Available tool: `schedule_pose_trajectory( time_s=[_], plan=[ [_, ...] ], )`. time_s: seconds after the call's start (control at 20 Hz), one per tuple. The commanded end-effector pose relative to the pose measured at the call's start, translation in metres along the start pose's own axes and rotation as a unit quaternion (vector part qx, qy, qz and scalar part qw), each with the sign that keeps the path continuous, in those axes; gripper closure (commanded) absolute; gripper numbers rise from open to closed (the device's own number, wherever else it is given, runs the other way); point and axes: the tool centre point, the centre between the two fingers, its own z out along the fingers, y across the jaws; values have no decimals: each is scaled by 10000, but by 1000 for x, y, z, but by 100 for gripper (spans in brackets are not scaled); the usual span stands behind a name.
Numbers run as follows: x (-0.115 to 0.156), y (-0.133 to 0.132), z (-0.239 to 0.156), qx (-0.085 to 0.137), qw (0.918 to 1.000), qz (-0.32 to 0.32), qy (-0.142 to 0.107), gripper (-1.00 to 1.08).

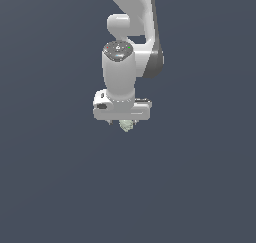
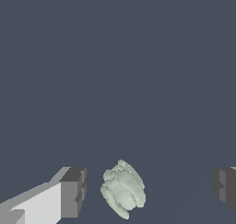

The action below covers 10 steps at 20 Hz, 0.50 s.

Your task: Pick up the object and move it to a goal position.

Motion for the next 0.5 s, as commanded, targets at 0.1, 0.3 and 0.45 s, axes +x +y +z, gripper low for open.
schedule_pose_trajectory(
  time_s=[0.1, 0.3, 0.45],
  plan=[
    [0, 2, -1, -2, 10000, 6, 1, -92],
    [-2, 2, 3, -6, 9999, -102, -3, -92],
    [-6, 2, 7, -10, 9997, -261, -9, -92]
  ],
)
